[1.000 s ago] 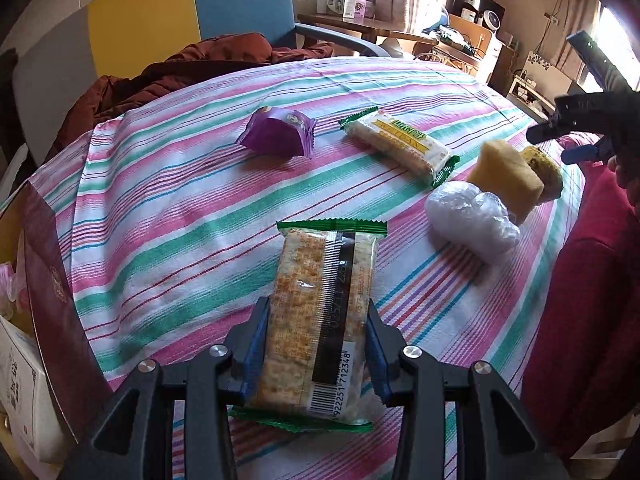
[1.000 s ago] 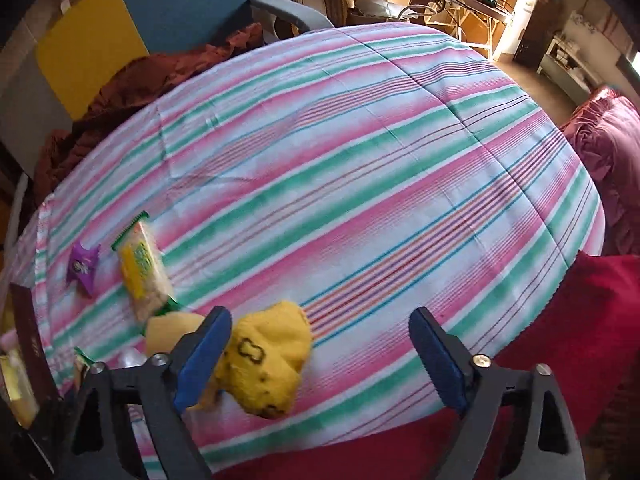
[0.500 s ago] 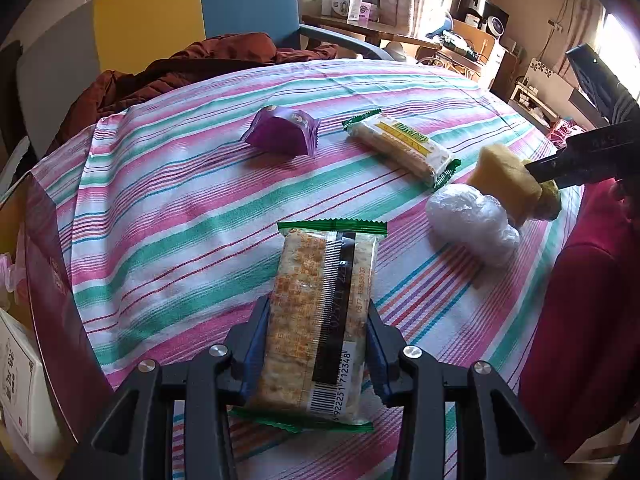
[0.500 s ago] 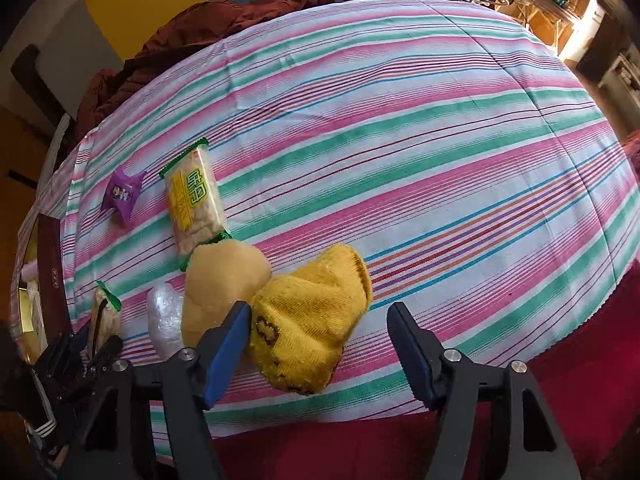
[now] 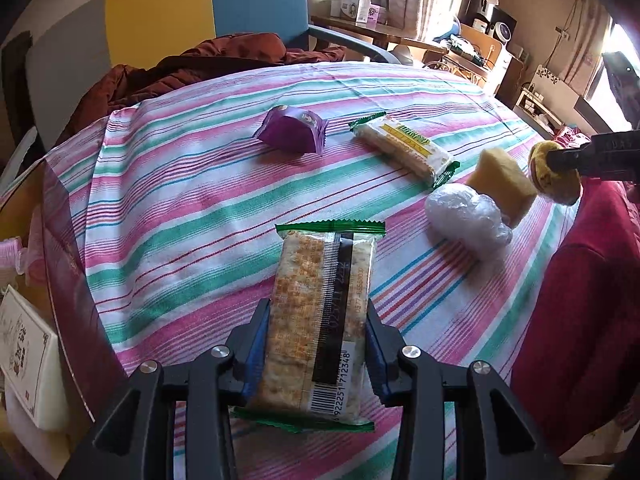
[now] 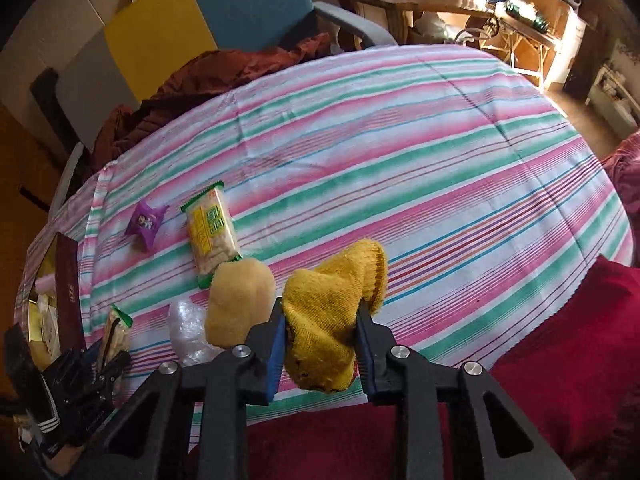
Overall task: Organize objects
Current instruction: 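Grasp the yellow cloth with the right tool, then carry the cracker pack and yellow cloth into the gold tray, open both tools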
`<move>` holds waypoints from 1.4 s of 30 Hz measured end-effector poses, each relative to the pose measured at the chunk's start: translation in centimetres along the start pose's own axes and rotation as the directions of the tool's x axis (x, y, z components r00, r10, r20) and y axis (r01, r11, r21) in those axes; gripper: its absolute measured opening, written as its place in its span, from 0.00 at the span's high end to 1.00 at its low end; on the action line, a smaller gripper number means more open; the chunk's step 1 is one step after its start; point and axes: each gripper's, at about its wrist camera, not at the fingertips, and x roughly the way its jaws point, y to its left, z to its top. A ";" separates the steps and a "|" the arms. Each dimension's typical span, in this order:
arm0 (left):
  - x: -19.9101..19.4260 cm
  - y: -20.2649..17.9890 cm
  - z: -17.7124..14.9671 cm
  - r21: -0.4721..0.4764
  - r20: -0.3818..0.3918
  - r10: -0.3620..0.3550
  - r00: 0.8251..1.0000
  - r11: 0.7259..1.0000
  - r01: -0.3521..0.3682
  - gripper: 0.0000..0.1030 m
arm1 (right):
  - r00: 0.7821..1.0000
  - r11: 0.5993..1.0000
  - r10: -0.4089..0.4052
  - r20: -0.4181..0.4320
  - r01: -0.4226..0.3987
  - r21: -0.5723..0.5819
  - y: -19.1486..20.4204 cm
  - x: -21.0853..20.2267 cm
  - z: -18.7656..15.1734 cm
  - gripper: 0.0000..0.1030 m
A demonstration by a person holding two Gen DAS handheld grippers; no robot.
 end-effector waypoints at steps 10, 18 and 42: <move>-7.7 2.5 -1.5 -0.112 0.133 -0.031 0.991 0.993 0.046 0.59 | 0.973 0.972 0.140 0.185 -0.099 -0.214 11.1 -5.3 0.4 0.70; -14.3 10.7 -3.9 -0.319 0.223 0.076 0.972 0.948 0.000 0.59 | 0.928 0.845 0.365 0.073 -0.297 -0.445 24.9 -3.8 -3.3 0.70; -17.8 25.3 -8.1 -0.606 0.181 0.239 0.954 0.791 -0.083 0.59 | 0.854 0.580 0.461 -0.242 -0.496 -0.646 42.0 1.9 -12.7 0.68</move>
